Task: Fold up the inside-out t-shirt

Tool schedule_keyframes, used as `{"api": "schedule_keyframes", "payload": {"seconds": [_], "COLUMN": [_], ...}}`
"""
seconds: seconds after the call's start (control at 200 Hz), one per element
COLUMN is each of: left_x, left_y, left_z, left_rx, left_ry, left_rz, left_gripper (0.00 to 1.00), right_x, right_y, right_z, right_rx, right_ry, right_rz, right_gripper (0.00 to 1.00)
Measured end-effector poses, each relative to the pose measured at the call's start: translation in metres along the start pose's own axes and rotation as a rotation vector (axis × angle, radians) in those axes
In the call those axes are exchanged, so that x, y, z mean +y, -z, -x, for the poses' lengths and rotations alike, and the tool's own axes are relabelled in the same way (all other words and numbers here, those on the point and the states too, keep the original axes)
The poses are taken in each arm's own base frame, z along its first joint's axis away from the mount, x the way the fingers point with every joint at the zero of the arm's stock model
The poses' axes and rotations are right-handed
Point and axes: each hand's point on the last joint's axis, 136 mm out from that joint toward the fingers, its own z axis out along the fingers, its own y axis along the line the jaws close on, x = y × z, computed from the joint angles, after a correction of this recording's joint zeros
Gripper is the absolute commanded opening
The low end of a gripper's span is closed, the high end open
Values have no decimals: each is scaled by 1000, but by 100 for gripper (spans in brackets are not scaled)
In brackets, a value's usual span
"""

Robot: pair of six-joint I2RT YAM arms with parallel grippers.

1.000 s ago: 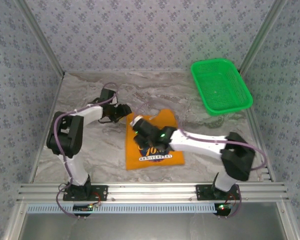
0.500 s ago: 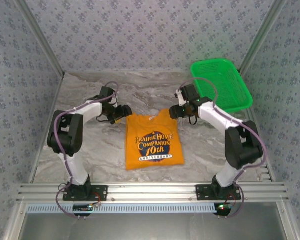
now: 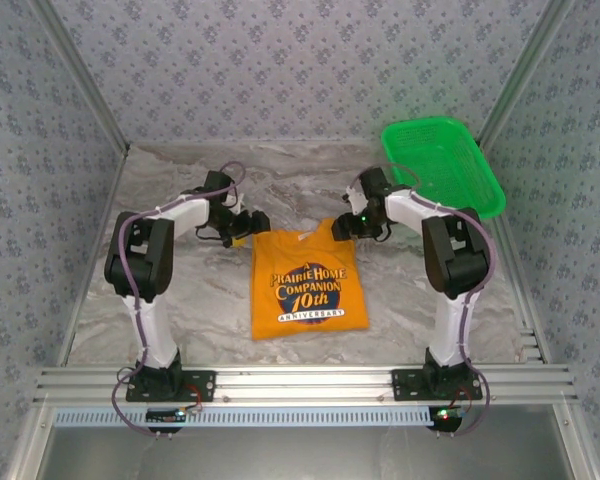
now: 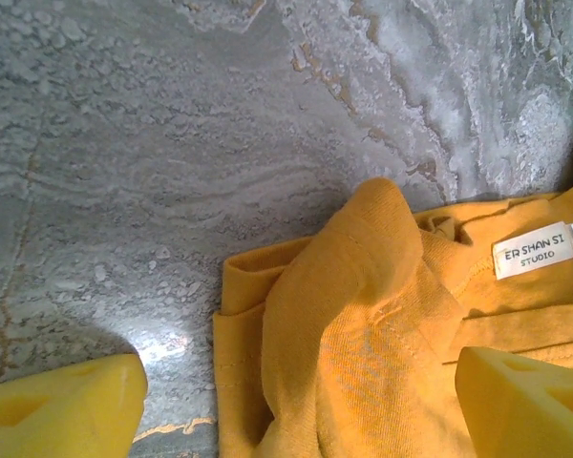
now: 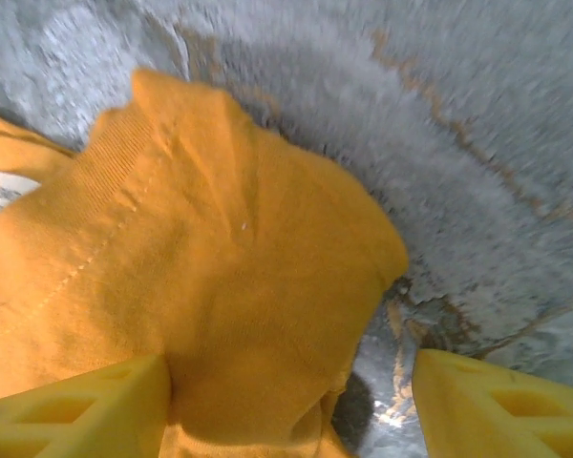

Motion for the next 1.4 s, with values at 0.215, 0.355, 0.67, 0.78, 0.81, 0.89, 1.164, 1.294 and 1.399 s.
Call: {"api": "schedule_keyframes", "payload": {"seconds": [0.215, 0.355, 0.67, 0.78, 0.81, 0.89, 1.164, 1.294, 1.399], "left_x": [1, 9, 3, -15, -21, -39, -44, -52, -87], "left_y": [-3, -6, -19, -29, -31, -36, -17, 19, 56], "left_z": [-1, -2, -5, -13, -15, -29, -17, 19, 52], "left_rx": [35, 58, 105, 141, 146, 186, 167, 57, -47], "left_ry": [-10, -3, -36, -89, -116, -160, -154, -179, -289], "left_rz": [27, 63, 17, -69, -88, -145, -255, -300, -350], "left_gripper": [70, 55, 13, 0, 0, 0, 0, 0, 0], "right_x": [2, 5, 25, 41, 45, 52, 47, 40, 38], "right_y": [2, -2, -9, -17, -18, -16, 17, 54, 82], "right_z": [-5, -6, -3, -10, -11, -10, 23, 57, 88], "right_rx": [0, 7, 31, 69, 75, 73, -108, -262, -368], "right_ry": [-91, -153, -224, -217, -216, -203, -88, -21, 50], "right_rz": [18, 67, 201, 263, 277, 312, 347, 346, 342], "right_gripper": [64, 47, 26, 5, 0, 0, 0, 0, 0]}}
